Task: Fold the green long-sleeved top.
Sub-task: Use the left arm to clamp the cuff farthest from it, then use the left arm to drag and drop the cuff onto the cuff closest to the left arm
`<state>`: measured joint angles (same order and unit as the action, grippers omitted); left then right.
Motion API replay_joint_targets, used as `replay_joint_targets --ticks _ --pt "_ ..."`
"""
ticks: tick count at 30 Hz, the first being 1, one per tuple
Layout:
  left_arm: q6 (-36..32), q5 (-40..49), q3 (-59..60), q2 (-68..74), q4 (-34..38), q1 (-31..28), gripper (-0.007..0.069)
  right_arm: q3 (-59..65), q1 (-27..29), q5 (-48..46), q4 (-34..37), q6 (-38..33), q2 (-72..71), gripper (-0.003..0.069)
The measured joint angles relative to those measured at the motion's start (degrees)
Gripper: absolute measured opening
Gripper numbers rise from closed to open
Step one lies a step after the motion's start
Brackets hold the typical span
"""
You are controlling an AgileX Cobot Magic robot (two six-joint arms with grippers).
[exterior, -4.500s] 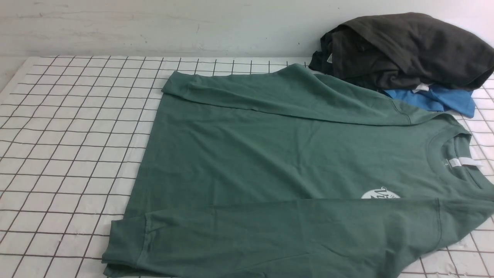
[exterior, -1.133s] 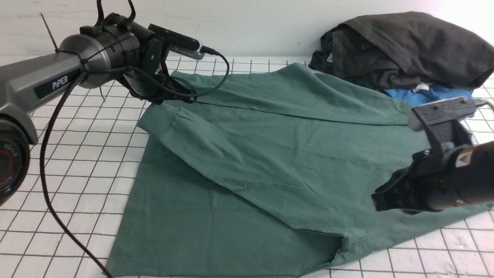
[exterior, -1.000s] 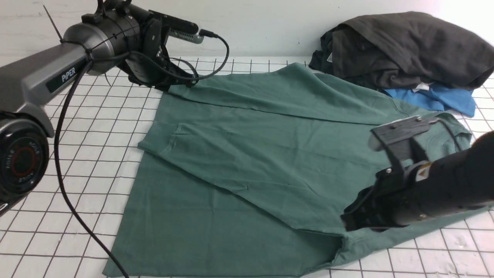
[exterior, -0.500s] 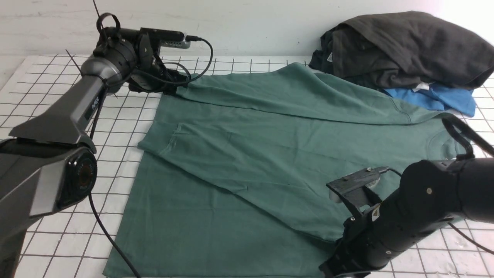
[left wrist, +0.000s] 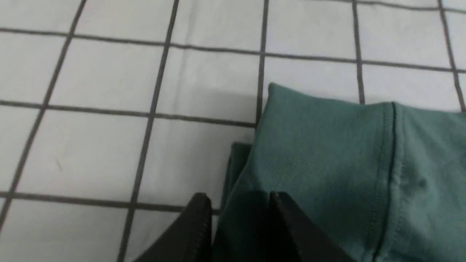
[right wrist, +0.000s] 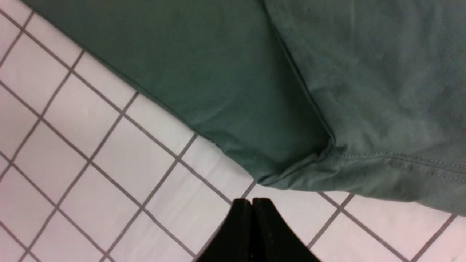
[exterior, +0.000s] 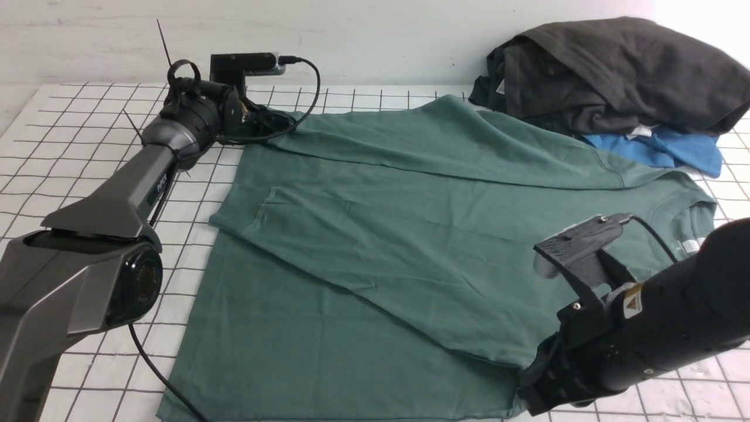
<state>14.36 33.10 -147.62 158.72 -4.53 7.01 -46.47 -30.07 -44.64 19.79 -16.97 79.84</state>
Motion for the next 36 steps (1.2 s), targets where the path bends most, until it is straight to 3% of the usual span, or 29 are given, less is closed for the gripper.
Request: replay_joint_targets --ticks 6,12,17,19,24,27,31,36 --pt "-5.7 4.7 -3.8 -0.5 0.0 0.3 0.0016 0.0 0.0 0.1 -0.3 0.1 -0.1 -0.0007" --pt "-10.7 15.4 -11.7 -6.4 0.7 1.0 0.0002 0.0 0.0 0.3 -1.6 0.1 -2.1 -0.0007" --pt "-12.4 31.1 -14.6 -11.7 3.2 1.1 0.0002 0.0 0.0 1.1 -5.0 0.2 -4.1 -0.0007" --pt "-15.9 37.3 -13.8 -13.7 5.4 1.1 0.0002 0.0 0.0 2.1 -8.9 0.9 -5.3 -0.0007" --pt "-17.8 38.3 -1.3 -20.5 9.3 1.7 0.0002 0.0 0.0 4.6 -18.1 5.3 -6.2 -0.0007" --pt "-17.9 38.2 17.6 -30.0 9.0 3.8 0.0002 0.0 0.0 4.6 -24.8 13.3 -6.6 -0.0007" --pt "-16.2 38.2 33.6 -35.7 6.0 5.8 0.0002 0.0 0.0 4.5 -28.9 17.5 -6.7 -0.0007" --pt "-13.4 38.2 38.9 -38.3 2.7 6.7 0.0002 0.0 0.0 5.6 -31.8 18.4 -6.7 -0.0007"
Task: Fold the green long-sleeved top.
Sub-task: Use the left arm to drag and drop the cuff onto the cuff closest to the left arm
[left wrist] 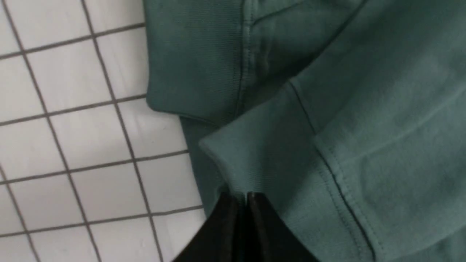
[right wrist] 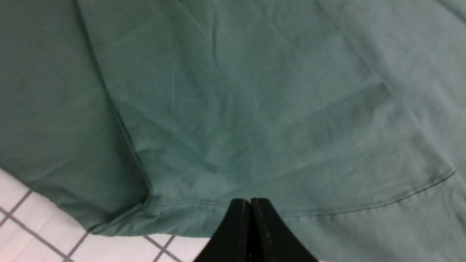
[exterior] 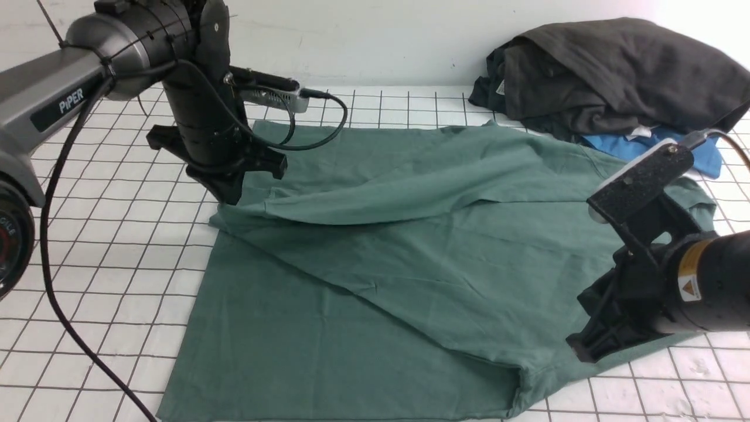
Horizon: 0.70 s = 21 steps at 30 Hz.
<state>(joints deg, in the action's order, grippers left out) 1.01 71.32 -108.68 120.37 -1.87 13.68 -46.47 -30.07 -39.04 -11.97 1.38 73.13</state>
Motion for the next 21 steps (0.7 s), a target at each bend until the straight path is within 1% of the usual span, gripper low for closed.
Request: replay_joint_targets --ticks 5,10,13,15,16,17,18,20,21 --pt "1.1 -0.5 -1.8 -8.8 -1.5 2.8 0.0006 0.0 0.0 -1.3 -0.6 1.0 0.0 -0.0007" --pt "1.8 -0.5 -0.6 -11.8 -2.5 3.0 0.0006 0.0 0.0 -1.9 -0.6 1.1 0.0 -0.0007" --pt "2.0 -0.6 6.3 -10.5 -3.7 3.0 0.0029 0.0 0.0 -2.1 -0.3 1.1 0.0 -0.0007" --pt "1.9 -0.6 8.4 -9.9 -4.0 3.0 0.0043 0.0 0.0 -2.1 -0.3 1.1 0.0 -0.0007" --pt "1.9 -0.6 10.2 -9.4 -4.3 3.0 0.0066 0.0 0.0 -2.1 -0.2 1.1 0.0 -0.0007" --pt "1.9 -0.6 12.3 -9.1 -5.3 3.0 0.0116 0.0 0.0 -2.1 -0.1 1.1 0.0 -0.0007" --pt "1.9 -0.6 13.2 -9.1 -6.3 3.0 0.0146 0.0 0.0 -2.1 0.0 1.1 0.0 -0.0007" --pt "1.9 -0.9 15.0 -10.0 -8.4 3.0 0.0246 0.0 0.0 -2.6 0.6 1.1 -0.1 -0.0007" --pt "1.9 -1.2 16.7 -11.3 -8.2 2.9 0.0296 0.0 0.0 -3.0 0.9 1.0 -0.1 -0.0007"
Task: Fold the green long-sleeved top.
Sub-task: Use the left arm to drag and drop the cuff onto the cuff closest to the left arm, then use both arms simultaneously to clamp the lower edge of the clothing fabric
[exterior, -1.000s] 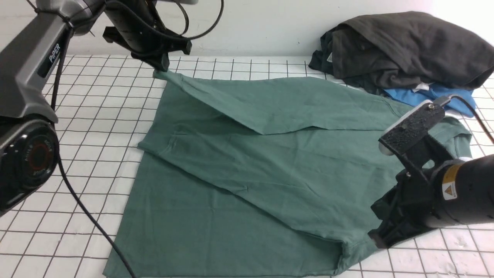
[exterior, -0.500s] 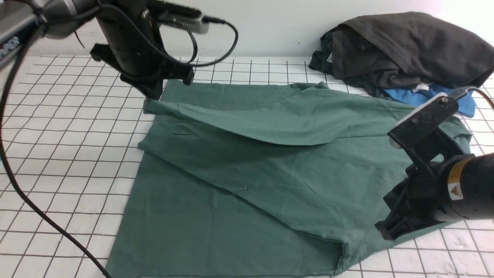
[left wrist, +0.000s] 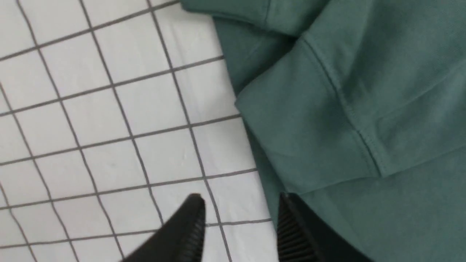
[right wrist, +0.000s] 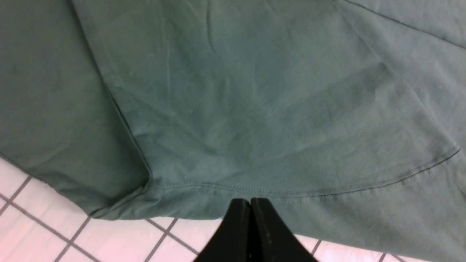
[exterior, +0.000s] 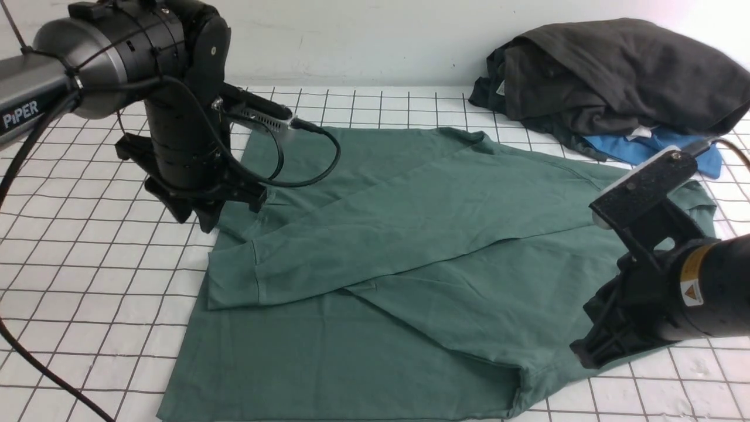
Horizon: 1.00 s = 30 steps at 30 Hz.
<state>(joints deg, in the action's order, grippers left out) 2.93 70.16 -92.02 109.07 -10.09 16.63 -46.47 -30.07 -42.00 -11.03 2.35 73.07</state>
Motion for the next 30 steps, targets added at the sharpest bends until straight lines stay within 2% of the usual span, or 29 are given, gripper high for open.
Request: replay_joint_targets --ticks 2,3,4,6,7,9,12,15,19,20,24,25,28,29,30 --pt "-1.4 -0.1 4.4 -3.6 2.0 0.4 0.0393 0.0 0.0 -1.2 0.8 -0.9 -0.3 -0.0007" --pt "-1.7 -0.1 4.4 -3.6 2.0 0.5 0.0401 0.0 0.0 -1.3 0.8 -0.9 -0.3 -0.0007" --pt "-6.0 -0.2 10.1 -7.5 3.7 2.1 0.0468 0.0 0.0 -2.2 1.8 -2.3 -0.9 -0.0007" --pt "-12.1 -0.6 17.2 -11.4 4.1 4.5 0.0508 0.0 0.0 -2.8 3.5 -4.7 -1.4 -0.0007" --pt "-12.9 -0.8 18.1 -11.8 4.1 4.8 0.0511 0.0 0.0 -2.8 3.8 -4.9 -1.5 -0.0007" --pt "-22.6 -5.7 29.2 -15.9 2.5 8.4 0.0526 0.0 0.0 -3.0 7.6 -9.0 -1.6 -0.0007" --pt "-30.6 -11.8 40.2 -17.0 -2.0 10.7 0.0531 0.0 0.0 -2.8 12.4 -13.1 -1.6 -0.0007" --pt "-35.6 -17.0 45.8 -17.0 -4.4 11.5 0.0531 0.0 0.0 -2.6 16.2 -16.1 -1.6 -0.0007" --pt "-37.7 -24.0 48.8 -17.0 -5.8 11.6 0.0523 0.0 0.0 -2.6 18.7 -18.5 -1.6 -0.0007" --pt "-37.9 -25.1 49.0 -17.0 -6.0 11.6 0.0514 0.0 0.0 -2.6 19.0 -18.7 -1.6 -0.0007" --pt "-38.0 -29.8 49.2 -15.8 -9.1 11.7 0.0362 0.0 0.0 -2.6 19.4 -19.2 -1.6 -0.0007" --pt "-38.0 -29.7 49.2 -15.2 -9.3 11.7 0.0279 0.0 0.0 -2.6 19.4 -19.3 -1.6 -0.0007" --pt "-38.0 -29.1 49.2 -14.9 -8.3 11.9 0.0152 0.0 0.0 -2.6 19.4 -19.8 -1.6 -0.0007" --pt "-38.0 -29.1 49.2 -14.9 -8.2 11.9 0.0143 0.0 0.0 -2.6 19.4 -19.8 -1.6 -0.0007" --pt "-37.9 -29.1 49.1 -15.2 -8.1 12.0 0.0085 0.0 0.0 -2.6 19.4 -19.9 -1.6 -0.0007"
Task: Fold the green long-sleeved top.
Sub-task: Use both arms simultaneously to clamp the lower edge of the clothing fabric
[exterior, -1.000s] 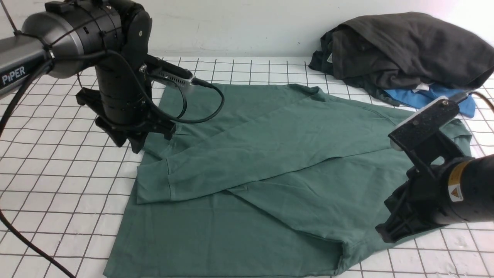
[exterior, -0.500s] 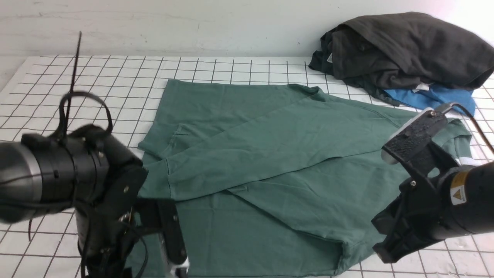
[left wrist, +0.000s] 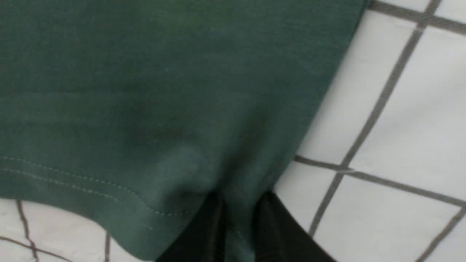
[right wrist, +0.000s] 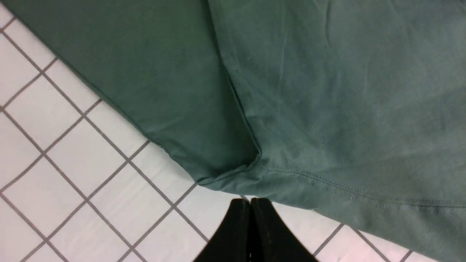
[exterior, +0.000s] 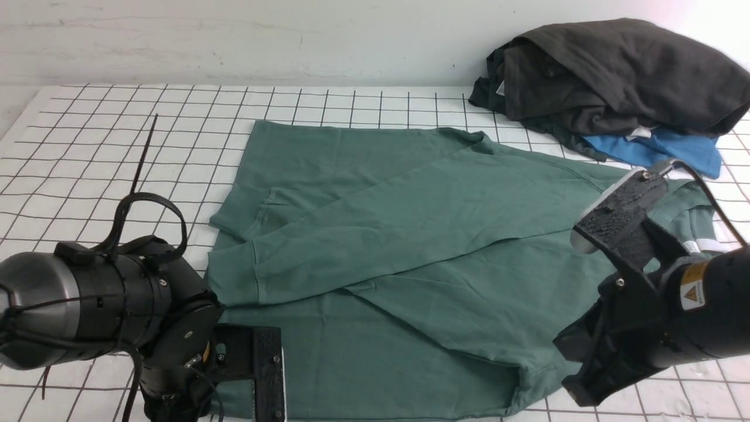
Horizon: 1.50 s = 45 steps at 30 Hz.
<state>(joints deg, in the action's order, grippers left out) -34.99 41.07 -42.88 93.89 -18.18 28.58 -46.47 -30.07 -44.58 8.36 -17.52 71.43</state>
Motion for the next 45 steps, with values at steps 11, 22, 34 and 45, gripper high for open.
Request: replay_joint_targets --ticks 11,22,34,45 --pt "3.1 3.1 -1.0 -12.0 -0.2 0.0 -0.0008 0.0 0.0 0.9 -2.6 -0.4 0.0 -0.0007" --pt "23.8 9.0 -1.0 -14.5 -3.7 0.0 -0.0008 -0.5 2.7 -1.8 -26.2 2.1 2.2 0.0106" --pt "30.0 7.8 -1.0 -14.9 -3.3 0.0 -0.0007 -0.1 16.3 -2.9 -35.4 -0.4 20.0 0.0381" --pt "30.2 6.8 -1.0 -16.9 -2.2 0.0 -0.0007 -0.6 21.2 4.4 -39.6 1.2 26.8 0.0188"
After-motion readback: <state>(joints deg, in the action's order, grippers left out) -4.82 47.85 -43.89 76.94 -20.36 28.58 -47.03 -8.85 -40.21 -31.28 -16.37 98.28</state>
